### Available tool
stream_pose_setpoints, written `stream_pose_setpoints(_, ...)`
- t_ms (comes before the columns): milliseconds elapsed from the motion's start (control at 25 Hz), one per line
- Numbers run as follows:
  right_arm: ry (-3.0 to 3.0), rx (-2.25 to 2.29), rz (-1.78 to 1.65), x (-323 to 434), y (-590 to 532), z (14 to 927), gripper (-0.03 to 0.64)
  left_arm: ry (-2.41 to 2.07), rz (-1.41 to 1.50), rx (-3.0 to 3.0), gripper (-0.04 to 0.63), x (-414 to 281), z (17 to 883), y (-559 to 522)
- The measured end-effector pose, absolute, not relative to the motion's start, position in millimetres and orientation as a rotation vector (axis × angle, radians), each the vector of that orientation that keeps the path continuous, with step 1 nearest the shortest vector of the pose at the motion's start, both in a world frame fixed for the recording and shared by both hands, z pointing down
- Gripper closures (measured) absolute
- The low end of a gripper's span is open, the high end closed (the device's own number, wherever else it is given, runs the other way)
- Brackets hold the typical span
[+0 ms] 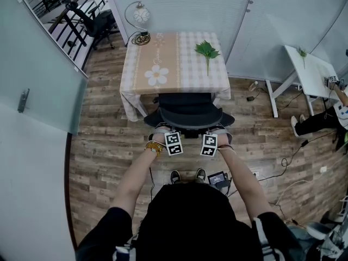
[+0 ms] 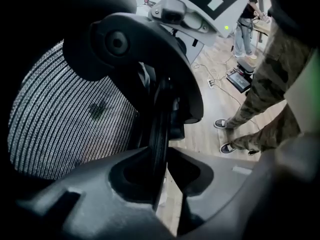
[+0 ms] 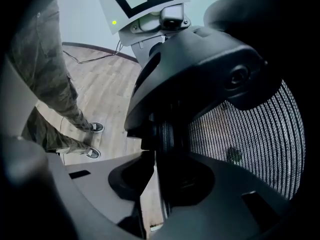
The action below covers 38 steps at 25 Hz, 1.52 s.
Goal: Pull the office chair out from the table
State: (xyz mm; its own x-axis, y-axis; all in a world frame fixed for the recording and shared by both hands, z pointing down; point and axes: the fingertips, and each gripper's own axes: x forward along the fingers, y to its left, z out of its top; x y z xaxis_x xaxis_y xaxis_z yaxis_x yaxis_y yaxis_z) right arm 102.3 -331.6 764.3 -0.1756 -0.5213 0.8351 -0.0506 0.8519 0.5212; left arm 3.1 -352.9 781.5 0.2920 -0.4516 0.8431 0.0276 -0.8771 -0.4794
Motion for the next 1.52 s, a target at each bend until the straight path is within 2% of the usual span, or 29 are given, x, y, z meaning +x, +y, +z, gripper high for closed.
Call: stream_pose_setpoints(1520, -1.703, 0.473, -0.413, 96, -306, 766, 0.54, 0.351, -1.65, -2.174, 0.499, -3, 783, -326)
